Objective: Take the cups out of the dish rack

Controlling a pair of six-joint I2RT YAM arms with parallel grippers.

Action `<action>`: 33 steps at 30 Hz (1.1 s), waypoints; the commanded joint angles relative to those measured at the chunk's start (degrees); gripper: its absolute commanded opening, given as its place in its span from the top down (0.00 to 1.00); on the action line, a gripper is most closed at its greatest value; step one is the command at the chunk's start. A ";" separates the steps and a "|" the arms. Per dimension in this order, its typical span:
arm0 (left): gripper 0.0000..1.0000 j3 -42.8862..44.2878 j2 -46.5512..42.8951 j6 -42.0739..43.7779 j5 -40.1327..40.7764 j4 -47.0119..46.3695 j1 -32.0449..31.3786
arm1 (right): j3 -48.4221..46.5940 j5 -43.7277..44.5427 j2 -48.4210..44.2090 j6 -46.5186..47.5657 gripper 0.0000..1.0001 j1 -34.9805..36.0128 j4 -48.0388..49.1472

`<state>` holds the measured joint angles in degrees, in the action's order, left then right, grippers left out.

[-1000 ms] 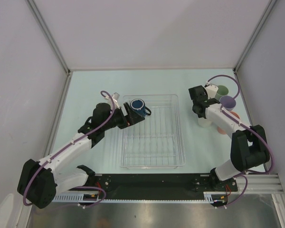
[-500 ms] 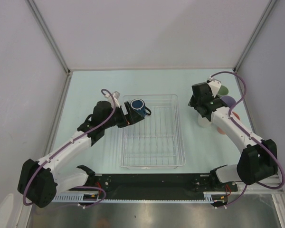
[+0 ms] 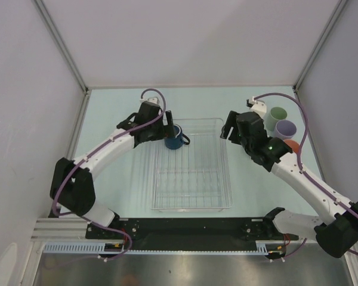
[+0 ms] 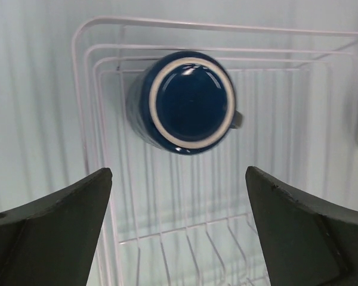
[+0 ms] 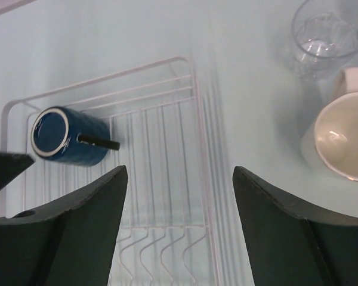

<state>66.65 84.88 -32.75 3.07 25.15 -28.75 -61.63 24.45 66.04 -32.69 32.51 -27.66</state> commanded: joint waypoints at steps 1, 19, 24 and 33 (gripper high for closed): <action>0.01 5.23 5.19 2.25 5.62 4.12 -1.12 | 1.95 -1.51 -3.20 1.13 0.24 2.64 3.05; 0.01 14.55 16.45 3.92 8.88 4.03 -4.21 | 4.94 -2.91 -5.05 1.48 0.27 5.72 5.07; 0.00 16.84 19.35 3.75 9.23 4.30 -4.73 | 4.85 -2.65 -4.96 1.84 0.27 5.90 5.07; 0.00 19.48 24.54 4.36 11.78 5.18 -5.08 | 5.46 -2.91 -4.52 2.01 0.27 5.98 5.60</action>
<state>83.68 107.11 -29.58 12.95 30.70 -33.41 -56.14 21.54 62.19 -31.77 38.15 -24.47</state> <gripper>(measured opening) 0.998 0.730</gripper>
